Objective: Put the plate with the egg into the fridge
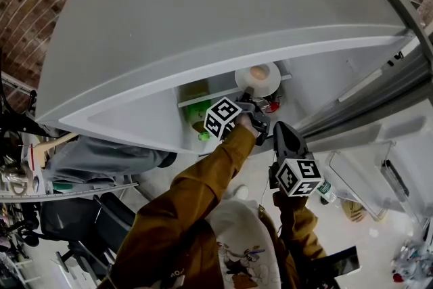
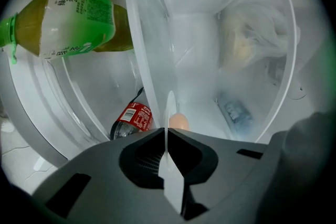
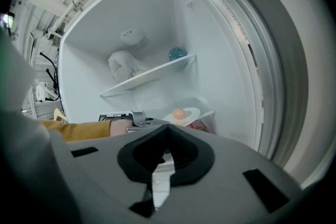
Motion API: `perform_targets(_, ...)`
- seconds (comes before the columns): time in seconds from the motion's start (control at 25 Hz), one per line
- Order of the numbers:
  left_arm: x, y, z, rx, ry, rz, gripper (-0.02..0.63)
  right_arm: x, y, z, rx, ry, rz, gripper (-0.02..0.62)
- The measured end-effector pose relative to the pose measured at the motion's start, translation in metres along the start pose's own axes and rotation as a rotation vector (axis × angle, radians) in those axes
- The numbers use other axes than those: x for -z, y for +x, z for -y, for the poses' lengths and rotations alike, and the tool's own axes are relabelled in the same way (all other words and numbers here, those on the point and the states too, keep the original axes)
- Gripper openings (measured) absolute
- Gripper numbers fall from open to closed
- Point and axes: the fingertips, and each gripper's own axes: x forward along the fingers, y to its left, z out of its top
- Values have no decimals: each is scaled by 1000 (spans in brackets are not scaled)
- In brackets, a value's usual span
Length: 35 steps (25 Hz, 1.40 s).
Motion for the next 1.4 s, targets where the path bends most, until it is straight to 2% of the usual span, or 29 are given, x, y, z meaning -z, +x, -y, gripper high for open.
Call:
perform_targets(0.48, 6, 10, 3, -14, -23, 20, 15, -7, -2, 6, 5, -1, 8, 5)
perform_targets(0.84, 5, 9, 7, 9, -34, 37, 18, -7, -8, 9, 11, 4, 10, 5)
perform_targets(0.88, 6, 9, 8, 18, -35, 31, 31, -7, -8, 9, 12, 4, 11, 5)
perform_targets(1.0, 11, 11, 11, 44, -47, 5, 132, -6, -10, 9, 11, 7, 13, 5)
perform_targets(1.4, 20, -2, 3, 4, -31, -8, 138, -6, -12, 4, 7, 5, 18, 5)
